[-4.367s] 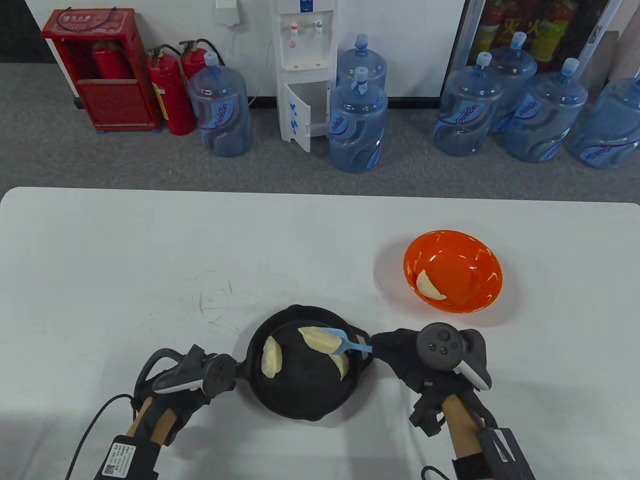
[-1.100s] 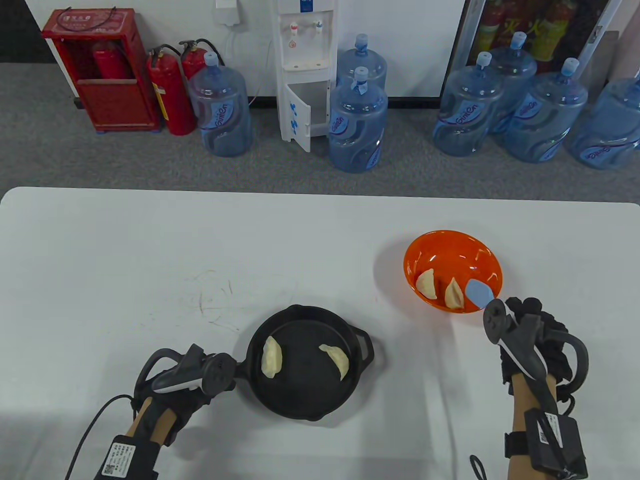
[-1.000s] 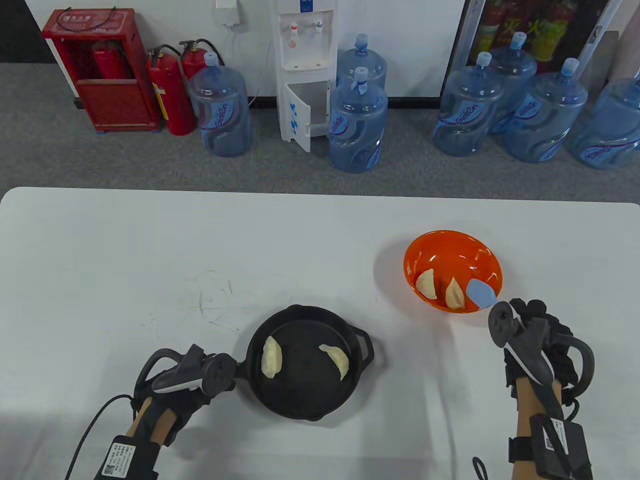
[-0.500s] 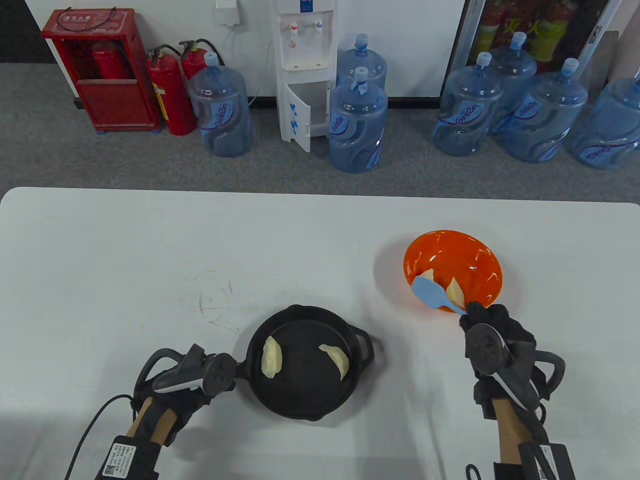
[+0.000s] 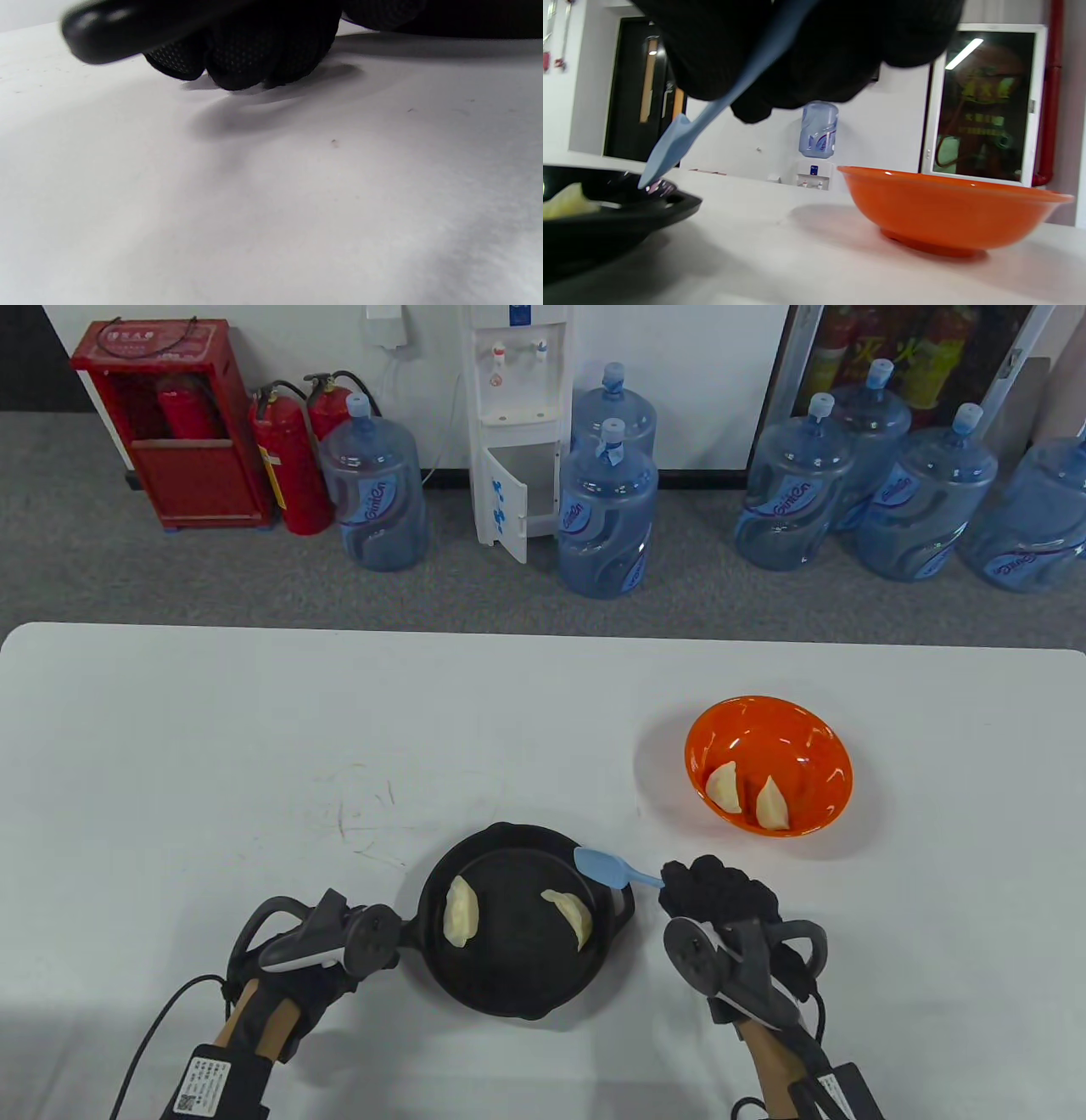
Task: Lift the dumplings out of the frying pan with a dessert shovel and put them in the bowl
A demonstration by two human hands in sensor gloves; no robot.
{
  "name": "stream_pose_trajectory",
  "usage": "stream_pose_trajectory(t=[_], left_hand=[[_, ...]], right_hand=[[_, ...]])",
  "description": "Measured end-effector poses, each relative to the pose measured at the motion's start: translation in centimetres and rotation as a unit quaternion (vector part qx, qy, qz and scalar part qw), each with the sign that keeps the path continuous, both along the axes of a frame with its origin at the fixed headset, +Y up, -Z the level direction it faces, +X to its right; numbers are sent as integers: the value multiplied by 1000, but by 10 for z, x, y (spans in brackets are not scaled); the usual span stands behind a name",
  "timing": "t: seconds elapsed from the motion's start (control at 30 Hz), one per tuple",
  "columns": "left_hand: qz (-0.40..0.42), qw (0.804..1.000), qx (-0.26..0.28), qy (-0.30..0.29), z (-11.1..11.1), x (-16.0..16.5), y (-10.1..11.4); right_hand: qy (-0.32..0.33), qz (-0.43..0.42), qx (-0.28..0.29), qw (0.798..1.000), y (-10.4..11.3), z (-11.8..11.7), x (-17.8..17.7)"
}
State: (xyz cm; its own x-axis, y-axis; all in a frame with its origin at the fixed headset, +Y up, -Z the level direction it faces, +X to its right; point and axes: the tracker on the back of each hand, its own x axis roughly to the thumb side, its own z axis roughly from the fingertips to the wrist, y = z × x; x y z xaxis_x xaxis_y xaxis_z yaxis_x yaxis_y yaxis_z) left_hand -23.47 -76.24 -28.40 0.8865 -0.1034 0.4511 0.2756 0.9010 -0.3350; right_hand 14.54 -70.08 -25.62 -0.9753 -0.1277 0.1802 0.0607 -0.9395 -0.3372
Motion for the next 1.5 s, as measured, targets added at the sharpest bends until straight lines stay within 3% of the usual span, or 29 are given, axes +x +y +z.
stream_pose_trajectory(t=[0.3, 0.77, 1.27, 1.5], left_hand=[[0, 1000, 0, -1, 0, 0, 0], [-4, 1000, 2, -2, 0, 1, 1], [-4, 1000, 1, -2, 1, 2, 0], [-3, 1000, 1, -2, 1, 2, 0]], right_hand=[[34, 56, 6, 998, -11, 3, -19], [81, -33, -77, 993, -19, -2, -9], [161, -44, -97, 981, -27, 4, -30], [187, -59, -144, 970, -29, 6, -34]])
